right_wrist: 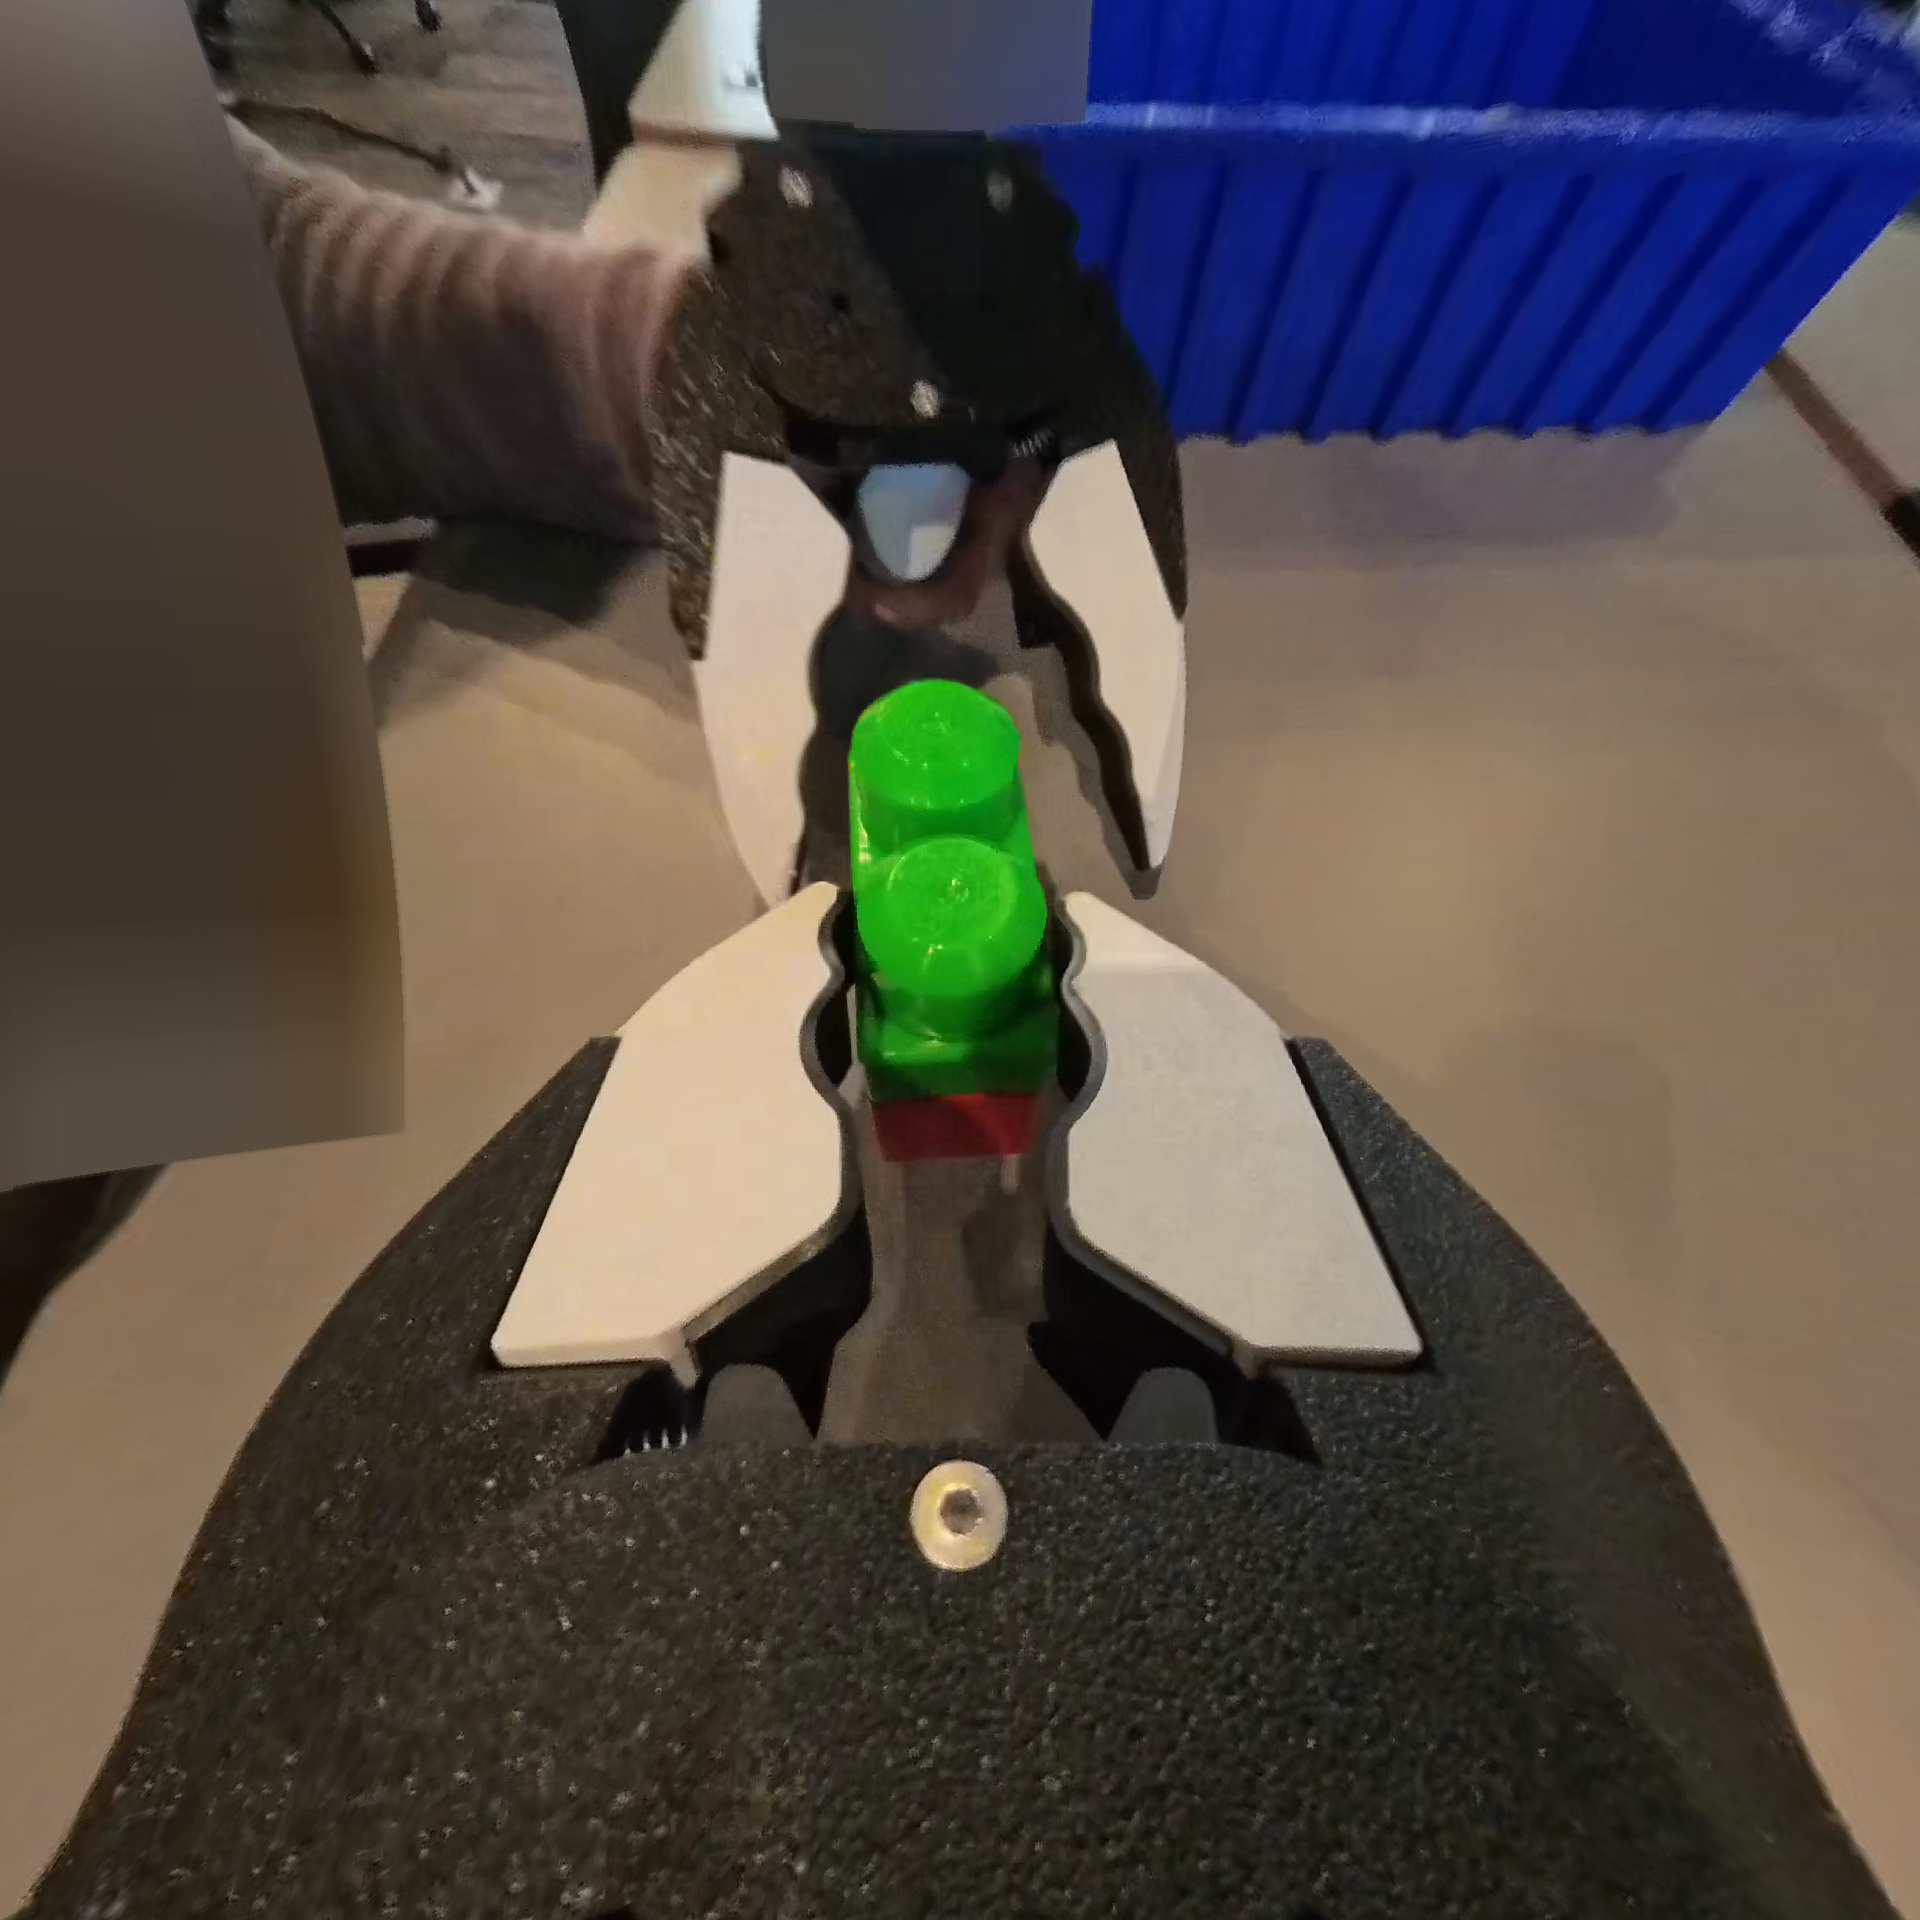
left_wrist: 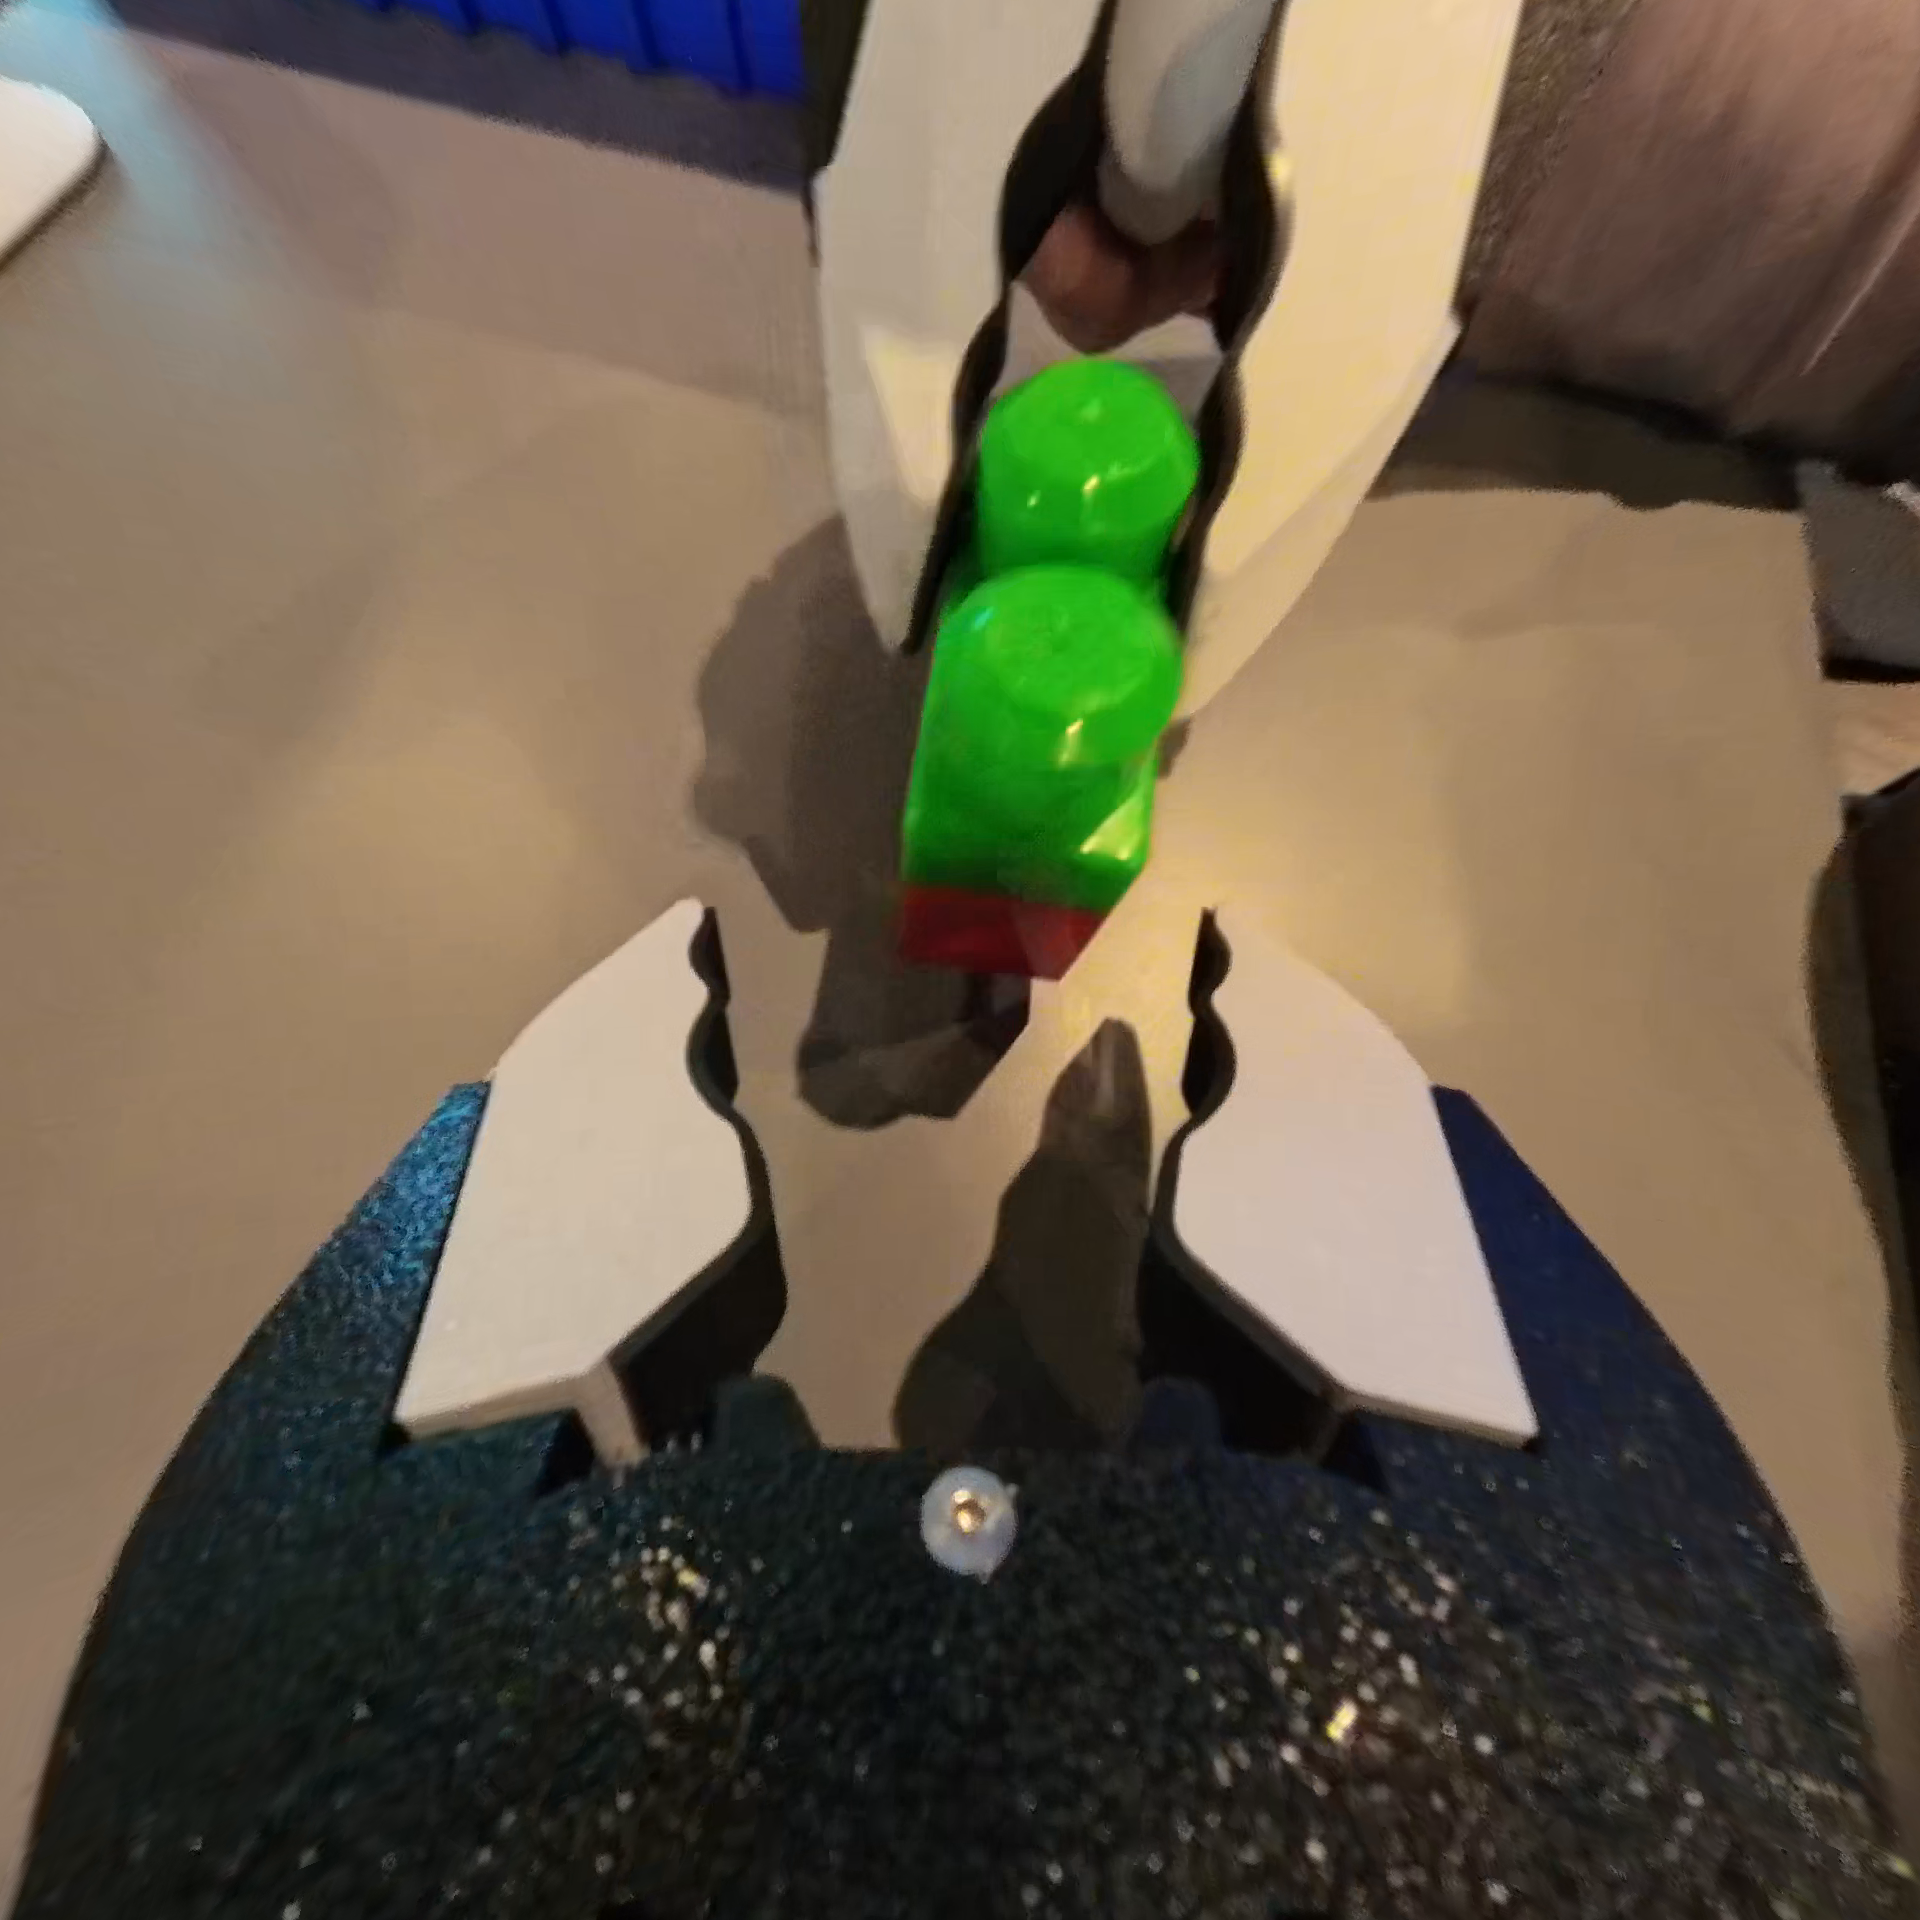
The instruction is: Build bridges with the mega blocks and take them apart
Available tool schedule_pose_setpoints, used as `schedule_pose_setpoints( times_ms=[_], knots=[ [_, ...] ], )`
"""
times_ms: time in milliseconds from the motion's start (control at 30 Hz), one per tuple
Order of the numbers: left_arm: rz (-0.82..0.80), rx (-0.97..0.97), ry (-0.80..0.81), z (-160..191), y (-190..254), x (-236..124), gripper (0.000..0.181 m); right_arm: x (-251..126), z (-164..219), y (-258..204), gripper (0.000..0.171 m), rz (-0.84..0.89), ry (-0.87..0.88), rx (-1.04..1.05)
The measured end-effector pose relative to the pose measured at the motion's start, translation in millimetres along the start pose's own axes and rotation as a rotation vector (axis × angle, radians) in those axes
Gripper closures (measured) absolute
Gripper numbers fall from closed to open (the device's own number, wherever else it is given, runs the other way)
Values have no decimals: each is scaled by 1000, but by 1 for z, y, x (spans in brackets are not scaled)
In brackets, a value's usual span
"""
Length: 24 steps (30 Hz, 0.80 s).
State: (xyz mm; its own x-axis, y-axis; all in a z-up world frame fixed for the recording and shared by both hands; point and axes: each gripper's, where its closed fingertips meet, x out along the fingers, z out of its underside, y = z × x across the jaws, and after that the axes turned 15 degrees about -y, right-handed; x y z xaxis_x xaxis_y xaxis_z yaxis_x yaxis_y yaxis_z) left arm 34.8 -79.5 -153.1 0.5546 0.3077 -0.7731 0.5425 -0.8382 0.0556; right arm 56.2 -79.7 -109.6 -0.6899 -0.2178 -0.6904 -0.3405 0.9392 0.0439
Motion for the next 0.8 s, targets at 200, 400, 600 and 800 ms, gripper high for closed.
schedule_pose_setpoints(
  times_ms=[200, 400, 600, 800],
  knots=[
    [-15, -12, 147, -16, -6, -9, 99, -106, 3, 7, 135, 242, 15, 46],
    [-124, 39, 255, -32, -14, -9, 102, -239, 77, 66, 136, 503, -109, 132],
    [108, -119, 511, -90, -14, -2, 101, -244, 165, 147, 135, 413, -243, 236],
    [67, -120, 673, -122, -27, 5, 104, -215, 203, 189, 136, 302, -203, 193]
  ],
)
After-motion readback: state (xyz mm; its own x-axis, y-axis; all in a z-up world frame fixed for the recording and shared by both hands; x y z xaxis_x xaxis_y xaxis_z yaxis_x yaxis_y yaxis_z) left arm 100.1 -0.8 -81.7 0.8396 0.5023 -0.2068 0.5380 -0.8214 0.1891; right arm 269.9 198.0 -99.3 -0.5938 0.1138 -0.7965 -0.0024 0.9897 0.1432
